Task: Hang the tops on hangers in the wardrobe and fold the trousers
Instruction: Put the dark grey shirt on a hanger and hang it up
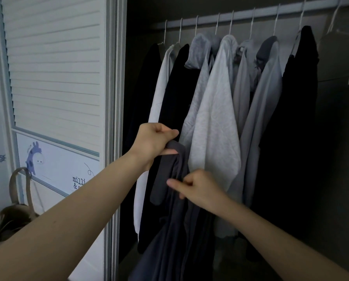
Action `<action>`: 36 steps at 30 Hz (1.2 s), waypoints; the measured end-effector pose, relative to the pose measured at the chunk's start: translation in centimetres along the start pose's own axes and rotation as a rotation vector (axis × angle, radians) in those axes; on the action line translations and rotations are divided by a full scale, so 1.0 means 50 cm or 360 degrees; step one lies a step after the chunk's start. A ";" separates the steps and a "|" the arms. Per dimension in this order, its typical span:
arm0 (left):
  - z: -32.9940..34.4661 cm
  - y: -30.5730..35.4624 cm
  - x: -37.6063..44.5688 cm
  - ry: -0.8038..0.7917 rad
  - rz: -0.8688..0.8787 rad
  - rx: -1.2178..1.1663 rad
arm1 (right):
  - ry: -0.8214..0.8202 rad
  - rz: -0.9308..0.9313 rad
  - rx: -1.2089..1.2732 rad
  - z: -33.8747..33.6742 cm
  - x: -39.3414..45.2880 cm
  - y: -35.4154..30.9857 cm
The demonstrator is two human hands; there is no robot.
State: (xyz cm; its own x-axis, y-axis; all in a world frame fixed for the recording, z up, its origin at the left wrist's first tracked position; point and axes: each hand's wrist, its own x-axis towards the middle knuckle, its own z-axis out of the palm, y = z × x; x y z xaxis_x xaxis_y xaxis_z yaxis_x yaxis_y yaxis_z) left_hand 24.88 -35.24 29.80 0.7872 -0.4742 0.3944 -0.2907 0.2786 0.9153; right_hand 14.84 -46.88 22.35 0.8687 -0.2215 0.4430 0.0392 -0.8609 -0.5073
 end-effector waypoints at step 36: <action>0.026 -0.210 -0.067 -0.0644 0.0116 0.0115 | 0.0617 0.0649 0.1039 -0.186 -0.078 0.039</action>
State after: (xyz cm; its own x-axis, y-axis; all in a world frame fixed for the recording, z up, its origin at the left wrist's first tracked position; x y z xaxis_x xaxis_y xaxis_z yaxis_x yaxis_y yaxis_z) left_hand 24.58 -37.67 18.99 0.4899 -0.7493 0.4456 -0.3865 0.2714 0.8814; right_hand 6.92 -51.95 26.50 0.6515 -0.6990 0.2947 0.1400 -0.2709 -0.9524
